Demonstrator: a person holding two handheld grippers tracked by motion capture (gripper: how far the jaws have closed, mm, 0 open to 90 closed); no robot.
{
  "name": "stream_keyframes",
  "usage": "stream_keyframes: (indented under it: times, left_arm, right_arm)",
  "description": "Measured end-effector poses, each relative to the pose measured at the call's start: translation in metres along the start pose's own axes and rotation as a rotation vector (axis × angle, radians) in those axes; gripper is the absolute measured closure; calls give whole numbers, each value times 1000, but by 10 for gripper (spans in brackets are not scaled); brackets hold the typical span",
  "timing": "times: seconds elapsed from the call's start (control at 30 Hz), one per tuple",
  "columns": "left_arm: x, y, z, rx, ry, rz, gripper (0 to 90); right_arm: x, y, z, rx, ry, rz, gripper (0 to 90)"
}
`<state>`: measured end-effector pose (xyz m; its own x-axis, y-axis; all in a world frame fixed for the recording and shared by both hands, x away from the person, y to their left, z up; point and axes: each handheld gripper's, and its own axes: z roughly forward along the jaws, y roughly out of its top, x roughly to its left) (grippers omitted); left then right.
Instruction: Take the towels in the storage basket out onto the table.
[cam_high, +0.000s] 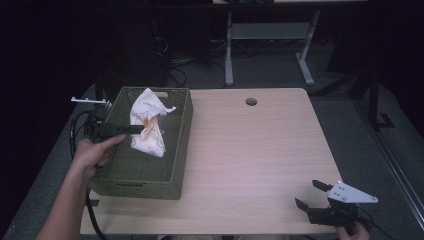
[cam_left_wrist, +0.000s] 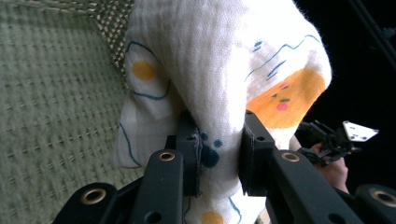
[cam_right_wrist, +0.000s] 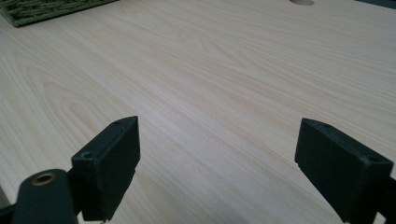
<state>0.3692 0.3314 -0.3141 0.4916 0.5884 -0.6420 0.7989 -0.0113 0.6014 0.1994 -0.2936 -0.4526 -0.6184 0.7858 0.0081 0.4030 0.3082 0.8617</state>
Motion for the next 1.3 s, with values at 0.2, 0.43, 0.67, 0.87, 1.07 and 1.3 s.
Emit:
stream_keyframes:
  times: [0.2,0.43,0.67,0.87,1.07,1.3]
  left_arm:
    - [-7,5,5,6,-15,12,732]
    - [-14,8,12,10,-36,28,732]
    - [-19,7,20,15,-55,39,730]
    - [-26,10,28,20,-68,52,730]
    - [-35,13,43,43,-90,75,730]
    - [-42,15,62,65,-111,85,730]
  right_arm:
    - [0,0,0,1,0,5,138]
    - [0,0,-1,-7,-1,6,138]
    - [0,0,-1,-6,1,1,139]
    - [-1,0,-2,-10,0,5,138]
    - [-1,0,-3,-12,-4,10,138]
    - [-1,1,-1,-13,1,10,138]
